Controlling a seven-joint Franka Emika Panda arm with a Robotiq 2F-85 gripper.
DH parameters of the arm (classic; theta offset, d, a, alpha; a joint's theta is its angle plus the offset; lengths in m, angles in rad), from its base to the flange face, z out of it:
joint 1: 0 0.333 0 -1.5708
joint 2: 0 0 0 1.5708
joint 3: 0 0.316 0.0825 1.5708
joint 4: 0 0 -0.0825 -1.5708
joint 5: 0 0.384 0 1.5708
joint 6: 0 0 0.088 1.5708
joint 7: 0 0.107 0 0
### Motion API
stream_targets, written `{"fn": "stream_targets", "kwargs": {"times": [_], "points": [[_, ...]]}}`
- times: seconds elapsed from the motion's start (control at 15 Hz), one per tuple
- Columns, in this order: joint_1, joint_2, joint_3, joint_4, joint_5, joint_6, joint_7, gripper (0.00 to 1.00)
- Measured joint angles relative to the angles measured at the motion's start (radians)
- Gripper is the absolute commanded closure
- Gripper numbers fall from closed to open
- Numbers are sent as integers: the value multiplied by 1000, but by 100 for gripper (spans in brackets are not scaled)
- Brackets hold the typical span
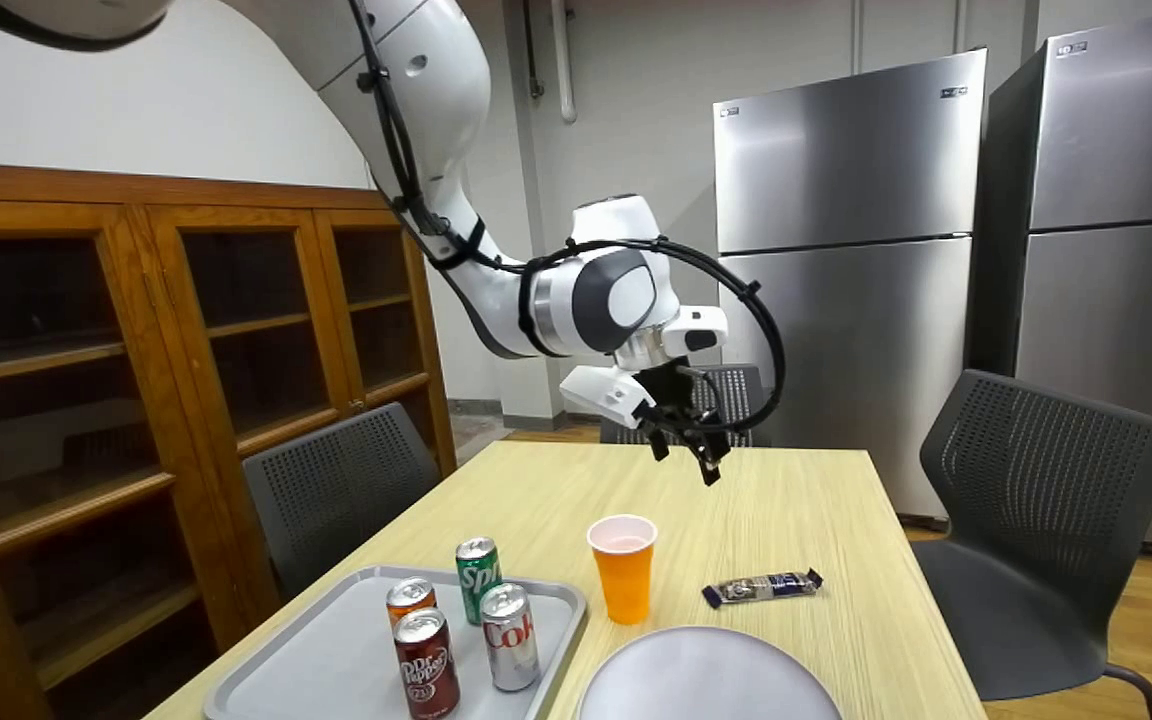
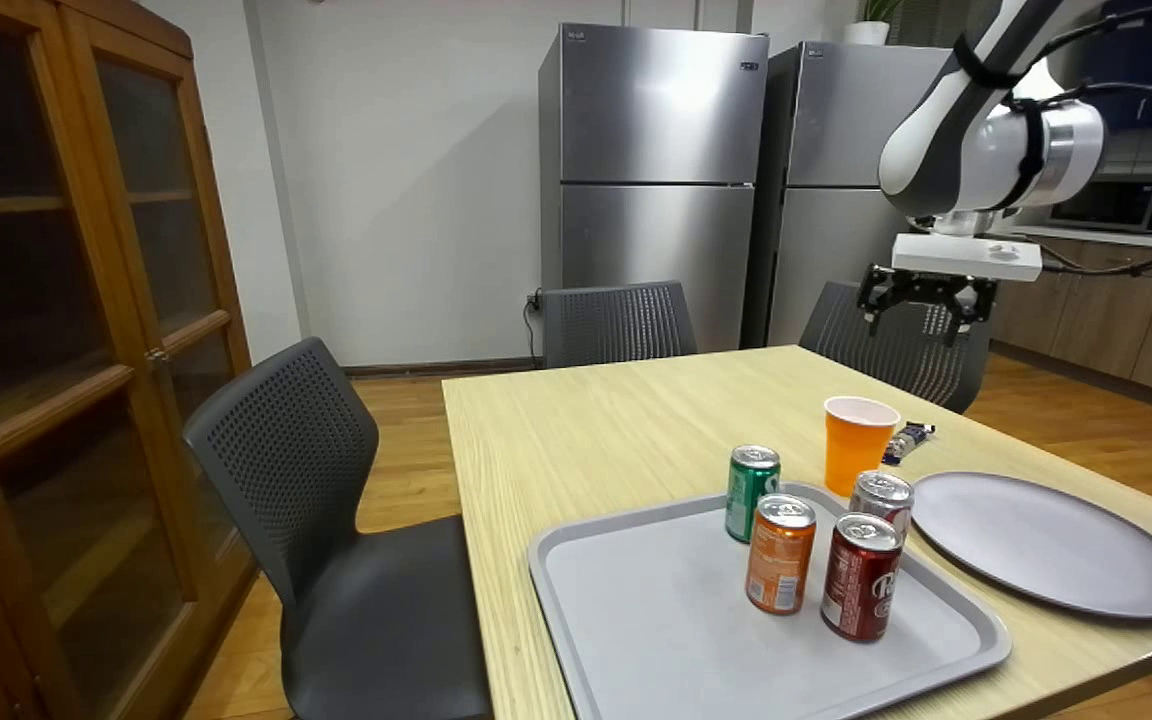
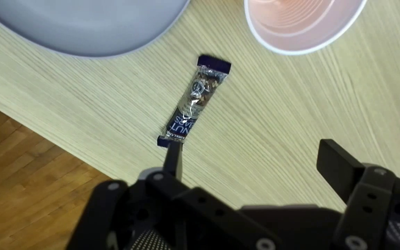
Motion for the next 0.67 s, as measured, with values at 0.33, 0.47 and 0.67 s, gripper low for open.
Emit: {"fn": "stream_targets", "kwargs": {"times": [0.33, 0.47, 0.67], "points": [[53, -113, 11, -146, -9, 7, -22, 0], [85, -153, 13, -193, -26, 8, -20, 0], [134, -201, 19, -251, -77, 8, 1, 0]]}}
